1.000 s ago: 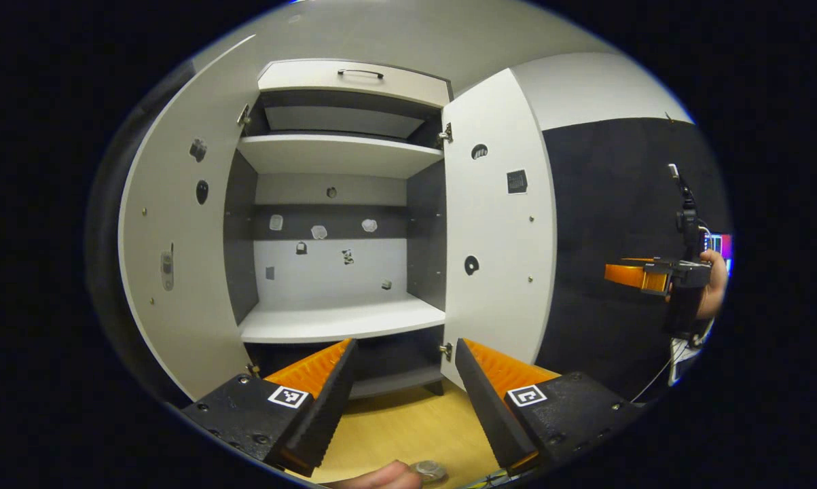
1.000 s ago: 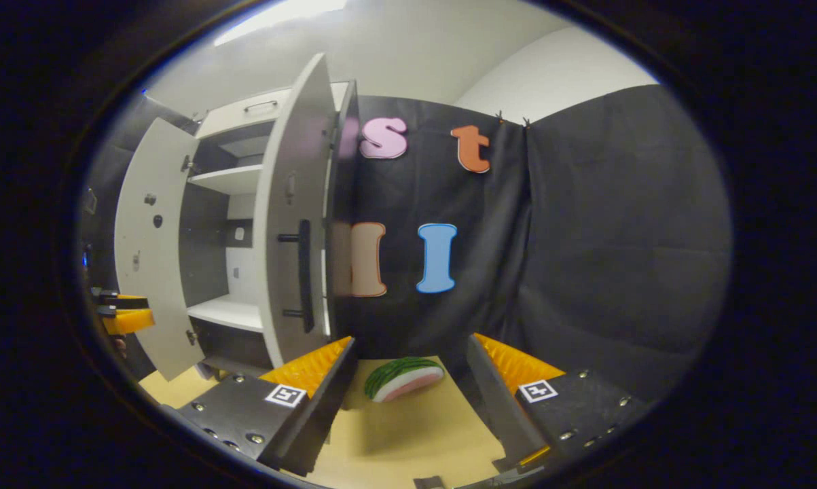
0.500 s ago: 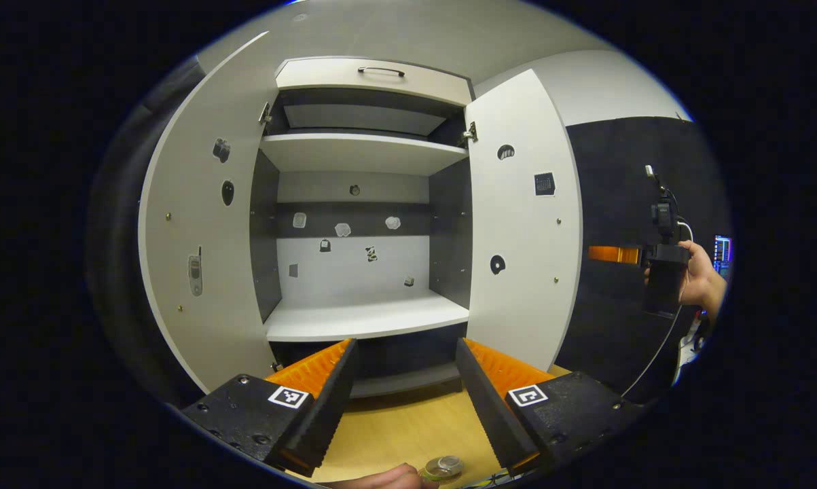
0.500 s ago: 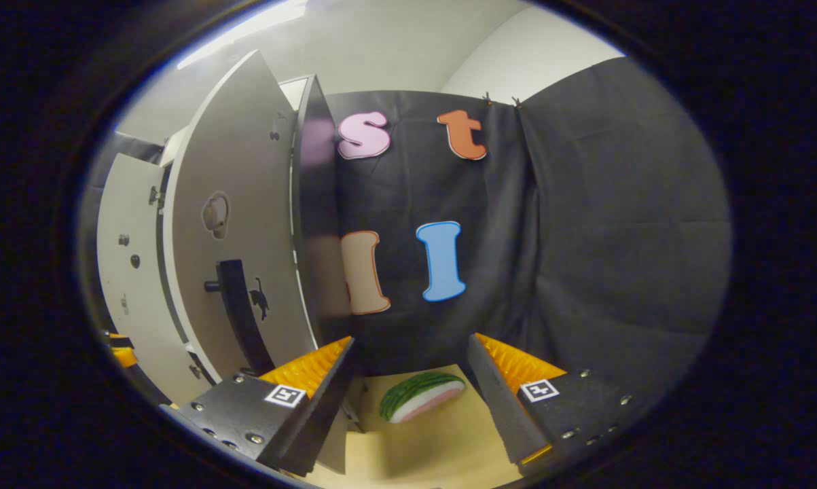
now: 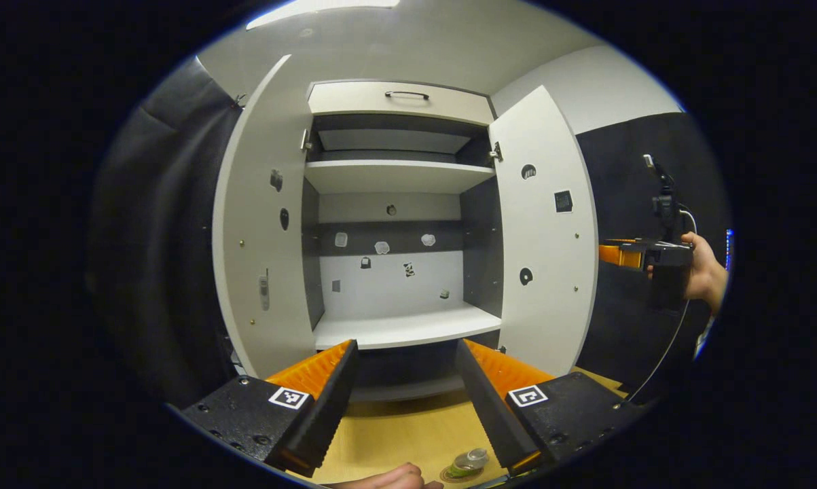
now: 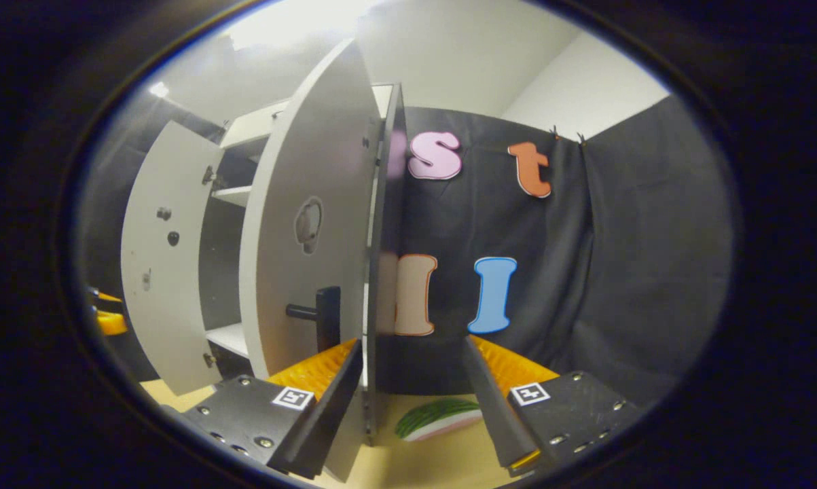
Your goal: Grasp the bottle in the cabinet with the left hand and place it on the coaster, then close the right door with the right hand and the left door with the left hand.
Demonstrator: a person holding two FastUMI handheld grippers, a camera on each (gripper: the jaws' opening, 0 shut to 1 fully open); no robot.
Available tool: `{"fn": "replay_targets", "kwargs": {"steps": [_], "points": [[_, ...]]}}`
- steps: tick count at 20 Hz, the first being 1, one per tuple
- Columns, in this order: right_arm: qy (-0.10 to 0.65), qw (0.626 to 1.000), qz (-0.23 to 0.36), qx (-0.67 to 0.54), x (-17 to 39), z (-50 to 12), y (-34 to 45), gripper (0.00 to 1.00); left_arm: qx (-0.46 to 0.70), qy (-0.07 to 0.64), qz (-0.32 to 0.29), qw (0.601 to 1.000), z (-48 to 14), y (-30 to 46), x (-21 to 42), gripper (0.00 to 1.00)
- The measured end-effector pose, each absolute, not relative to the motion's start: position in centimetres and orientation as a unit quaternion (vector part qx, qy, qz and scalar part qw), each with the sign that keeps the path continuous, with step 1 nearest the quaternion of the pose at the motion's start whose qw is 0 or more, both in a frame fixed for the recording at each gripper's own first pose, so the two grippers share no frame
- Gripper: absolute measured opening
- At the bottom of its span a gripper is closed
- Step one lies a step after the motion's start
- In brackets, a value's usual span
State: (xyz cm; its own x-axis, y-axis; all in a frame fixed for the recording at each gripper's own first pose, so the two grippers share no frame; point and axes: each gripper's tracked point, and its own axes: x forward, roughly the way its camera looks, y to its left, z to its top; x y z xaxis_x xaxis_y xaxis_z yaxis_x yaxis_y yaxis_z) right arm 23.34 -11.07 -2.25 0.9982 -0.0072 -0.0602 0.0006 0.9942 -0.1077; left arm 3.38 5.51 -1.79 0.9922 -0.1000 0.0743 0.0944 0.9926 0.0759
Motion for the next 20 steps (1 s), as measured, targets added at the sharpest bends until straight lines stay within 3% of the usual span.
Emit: {"fn": "replay_targets", "kwargs": {"steps": [4, 9, 12, 13, 15, 16, 17, 20], "points": [[0.041, 0.998, -0.019, -0.034, 23.0, -2.3, -11.0, 0.87, 0.053, -0.050, -0.006, 0.997, 0.4, 8.2, 0.8, 0.91], [0.042, 0.997, -0.055, -0.041, 22.7, -1.9, -11.4, 0.90, 0.049, -0.056, 0.049, 0.996, 2.5, 11.1, -1.4, 0.91], [0.046, 0.996, -0.059, -0.039, 22.5, -1.9, -11.2, 0.89, 0.008, -0.027, 0.049, 0.998, 1.6, 11.6, -2.0, 0.92], [0.046, 0.996, -0.061, -0.042, 22.7, -1.9, -11.2, 0.84, 0.009, -0.030, 0.057, 0.998, 1.9, 12.5, -2.0, 0.93], [0.046, 0.996, -0.068, -0.048, 22.7, -1.8, -11.1, 0.89, 0.031, -0.045, 0.067, 0.996, 2.7, 13.7, -2.2, 0.92], [0.046, 0.995, -0.070, -0.049, 22.5, -1.8, -11.0, 0.84, 0.047, -0.056, 0.072, 0.995, 3.2, 14.2, -2.5, 0.92], [0.047, 0.995, -0.070, -0.047, 22.5, -1.9, -10.7, 0.89, 0.062, -0.066, 0.076, 0.993, 3.8, 14.5, -2.6, 0.92], [0.050, 0.996, -0.057, -0.041, 22.4, -2.0, -9.2, 0.89, 0.071, -0.080, 0.075, 0.991, 4.2, 14.8, -2.8, 0.92]]}}
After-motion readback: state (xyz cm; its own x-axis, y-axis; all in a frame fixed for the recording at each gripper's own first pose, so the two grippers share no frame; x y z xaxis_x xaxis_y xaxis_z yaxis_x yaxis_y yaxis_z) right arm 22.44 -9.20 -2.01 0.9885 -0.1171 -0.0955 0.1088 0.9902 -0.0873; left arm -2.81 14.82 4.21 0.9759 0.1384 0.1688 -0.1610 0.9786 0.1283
